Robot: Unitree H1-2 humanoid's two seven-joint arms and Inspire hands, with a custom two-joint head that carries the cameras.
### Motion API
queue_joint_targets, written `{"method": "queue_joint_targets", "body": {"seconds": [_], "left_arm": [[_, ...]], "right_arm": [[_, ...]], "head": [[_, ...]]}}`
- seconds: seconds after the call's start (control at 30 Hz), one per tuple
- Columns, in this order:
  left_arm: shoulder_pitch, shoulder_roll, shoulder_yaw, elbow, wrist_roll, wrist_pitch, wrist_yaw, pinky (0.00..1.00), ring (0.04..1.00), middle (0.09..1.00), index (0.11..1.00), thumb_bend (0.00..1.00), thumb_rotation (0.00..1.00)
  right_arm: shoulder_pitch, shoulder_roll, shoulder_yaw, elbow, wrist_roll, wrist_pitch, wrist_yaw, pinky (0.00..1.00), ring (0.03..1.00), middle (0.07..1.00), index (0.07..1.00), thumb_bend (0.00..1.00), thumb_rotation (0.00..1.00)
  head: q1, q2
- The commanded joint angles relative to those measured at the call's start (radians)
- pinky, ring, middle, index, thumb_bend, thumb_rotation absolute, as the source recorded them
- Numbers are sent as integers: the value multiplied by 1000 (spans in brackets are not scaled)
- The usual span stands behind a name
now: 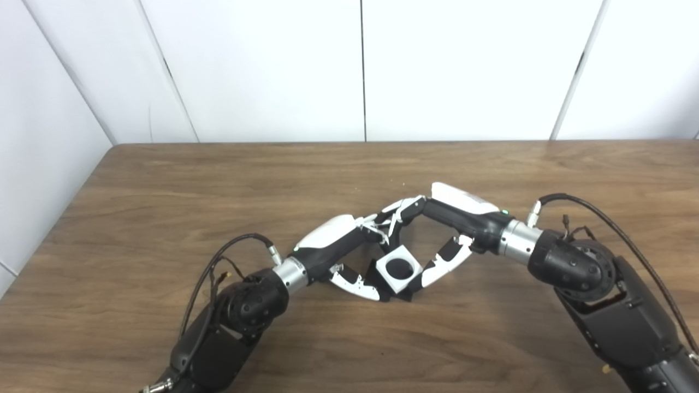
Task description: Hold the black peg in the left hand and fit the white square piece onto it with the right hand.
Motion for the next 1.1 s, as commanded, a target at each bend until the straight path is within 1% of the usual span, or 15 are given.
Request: {"method": "queue_joint_targets", "body": {"seconds": [0.0, 0.3, 0.67, 1.07], "left_arm": [[16, 1, -32, 4, 49, 14, -21, 1000, 1000, 932, 493, 517, 86], [18, 6, -31, 2, 44, 18, -23, 1000, 1000, 934, 492, 517, 86], [15, 3, -35, 1, 45, 25, -26, 1000, 1000, 938, 493, 517, 86], [17, 1, -36, -4, 48, 29, -23, 1000, 1000, 935, 493, 517, 86]], "right_arm": [[-43, 2, -11, -4, 9, -41, -13, 731, 854, 803, 480, 518, 134], [-49, -4, -16, -2, -2, -42, -12, 740, 855, 806, 480, 518, 134], [-50, -11, -22, -5, 0, -37, -10, 752, 861, 811, 481, 518, 135], [-51, 8, -28, 13, 8, -36, -21, 746, 863, 808, 481, 519, 133]], "head": [[0, 0], [-12, 4], [-8, 6], [-9, 8]]}}
